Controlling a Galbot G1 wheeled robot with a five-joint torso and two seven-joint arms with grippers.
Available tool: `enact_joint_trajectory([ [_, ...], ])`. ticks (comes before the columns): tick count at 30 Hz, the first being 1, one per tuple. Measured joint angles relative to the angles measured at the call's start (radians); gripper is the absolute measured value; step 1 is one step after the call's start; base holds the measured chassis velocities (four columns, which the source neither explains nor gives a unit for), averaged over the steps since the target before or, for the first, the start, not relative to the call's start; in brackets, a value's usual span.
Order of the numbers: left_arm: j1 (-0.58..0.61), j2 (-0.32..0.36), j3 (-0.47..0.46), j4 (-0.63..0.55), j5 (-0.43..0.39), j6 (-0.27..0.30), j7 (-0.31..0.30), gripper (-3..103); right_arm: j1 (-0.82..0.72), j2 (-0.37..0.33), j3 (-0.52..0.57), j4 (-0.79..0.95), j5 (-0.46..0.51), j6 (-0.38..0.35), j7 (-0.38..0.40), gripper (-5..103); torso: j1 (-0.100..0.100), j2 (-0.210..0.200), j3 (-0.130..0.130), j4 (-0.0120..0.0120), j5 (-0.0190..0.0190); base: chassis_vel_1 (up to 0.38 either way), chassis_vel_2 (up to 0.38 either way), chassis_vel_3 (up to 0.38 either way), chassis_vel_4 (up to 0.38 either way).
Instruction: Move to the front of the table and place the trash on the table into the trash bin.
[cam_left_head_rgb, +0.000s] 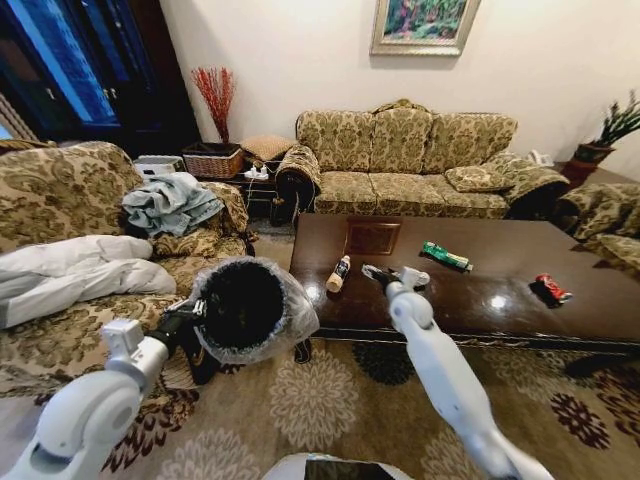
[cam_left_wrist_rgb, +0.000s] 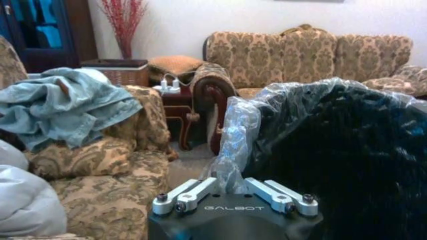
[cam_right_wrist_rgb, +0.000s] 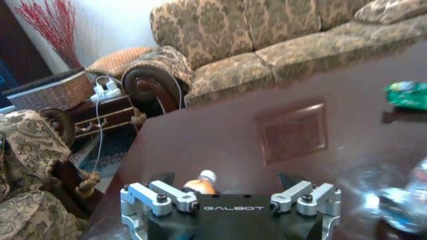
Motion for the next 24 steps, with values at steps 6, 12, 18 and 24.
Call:
enact_joint_trajectory([
  [6, -0.010, 0.006, -0.014, 0.005, -0.016, -0.005, 0.001, 2, 0.077, 0.057, -0.042, -0.088, 0.033, -0.050, 0.052, 100, 0.000, 0.000, 0.000, 0.0001, 0.0002, 0.000, 0.000, 0.000, 0.000],
  [12, -0.015, 0.000, -0.013, 0.000, -0.017, -0.006, 0.003, 2, 0.148, 0.131, -0.053, -0.202, 0.085, -0.117, 0.124, 100, 0.000, 0.000, 0.000, 0.0002, 0.0005, 0.000, 0.000, 0.000, 0.000],
  [18, -0.010, -0.009, -0.024, 0.009, -0.013, -0.015, 0.006, 2, 0.219, 0.181, -0.030, -0.333, 0.065, -0.164, 0.109, 100, 0.000, 0.000, 0.000, -0.0001, 0.0004, 0.000, 0.000, 0.000, 0.000],
  [24, -0.012, -0.018, -0.029, 0.011, -0.012, -0.017, 0.007, 2, 0.294, 0.224, -0.013, -0.475, -0.009, -0.191, 0.067, 100, 0.000, 0.000, 0.000, 0.0000, 0.0003, 0.000, 0.000, 0.000, 0.000],
])
